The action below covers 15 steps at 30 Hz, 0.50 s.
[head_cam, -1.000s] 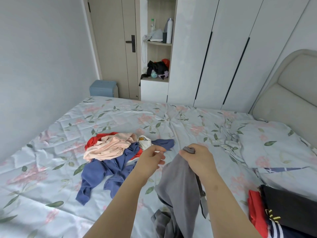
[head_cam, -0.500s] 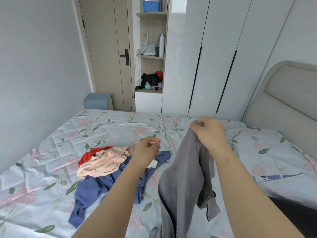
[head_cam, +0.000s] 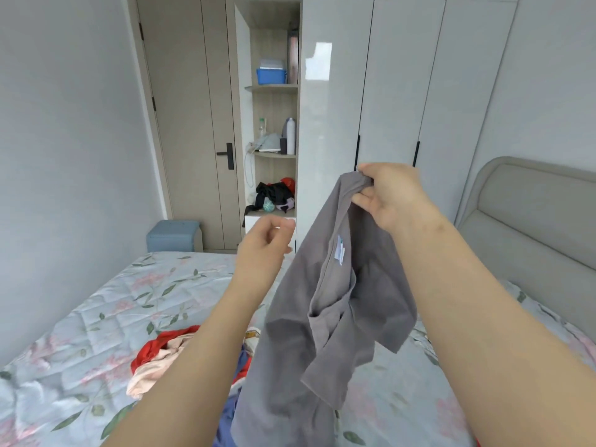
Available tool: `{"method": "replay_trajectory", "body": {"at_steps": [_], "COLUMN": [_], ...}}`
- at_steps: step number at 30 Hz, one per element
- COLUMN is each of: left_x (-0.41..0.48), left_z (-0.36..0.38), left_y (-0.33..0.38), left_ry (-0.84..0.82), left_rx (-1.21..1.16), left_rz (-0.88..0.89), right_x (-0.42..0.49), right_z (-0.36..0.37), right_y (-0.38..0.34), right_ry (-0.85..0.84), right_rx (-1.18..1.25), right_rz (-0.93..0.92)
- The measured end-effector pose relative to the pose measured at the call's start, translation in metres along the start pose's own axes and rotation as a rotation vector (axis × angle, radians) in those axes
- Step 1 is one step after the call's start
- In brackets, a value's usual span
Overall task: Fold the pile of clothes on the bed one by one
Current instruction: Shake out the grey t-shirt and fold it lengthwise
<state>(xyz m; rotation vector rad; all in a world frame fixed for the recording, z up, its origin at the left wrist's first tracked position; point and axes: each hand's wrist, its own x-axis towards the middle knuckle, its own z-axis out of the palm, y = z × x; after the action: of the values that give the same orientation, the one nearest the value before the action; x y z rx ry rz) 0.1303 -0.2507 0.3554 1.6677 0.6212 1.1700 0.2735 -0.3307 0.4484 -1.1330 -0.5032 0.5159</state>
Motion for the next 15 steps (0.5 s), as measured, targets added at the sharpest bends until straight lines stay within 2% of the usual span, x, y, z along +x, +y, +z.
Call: {"method": "replay_trajectory", "body": {"at_steps": [2, 5, 9, 11, 13, 15], "left_x": [-0.004, -0.009, -0.012, -0.01, 0.0, 0.015], "left_z": [0.008, 0.023, 0.025, 0.02, 0.012, 0.003], "left_y": [-0.008, -0.031, -0.066, -0.076, -0.079, -0.079], "left_ry": [-0.129, -0.343, -0.479, -0.45, -0.337, -0.223], "left_rx": [0.048, 0.246, 0.529, 0.496, 0.452, 0.295], "left_rz": [0.003, -0.066, -0.107, -0.176, -0.241, -0.297], "right_x": [-0.003, -0.007, -0.01, -0.007, -0.005, 0.0], "right_z": [0.004, 0.007, 0.002, -0.006, -0.016, -0.027], "right_y": [0.008, 0.019, 0.021, 0.022, 0.024, 0.032], "right_ry": [-0.011, -0.05, -0.058, -0.027, 0.022, 0.073], "right_rx": [0.002, 0.012, -0.024, -0.061, -0.14, -0.287], "right_rz": [0.039, 0.073, 0.099, 0.098, 0.092, 0.04]}}
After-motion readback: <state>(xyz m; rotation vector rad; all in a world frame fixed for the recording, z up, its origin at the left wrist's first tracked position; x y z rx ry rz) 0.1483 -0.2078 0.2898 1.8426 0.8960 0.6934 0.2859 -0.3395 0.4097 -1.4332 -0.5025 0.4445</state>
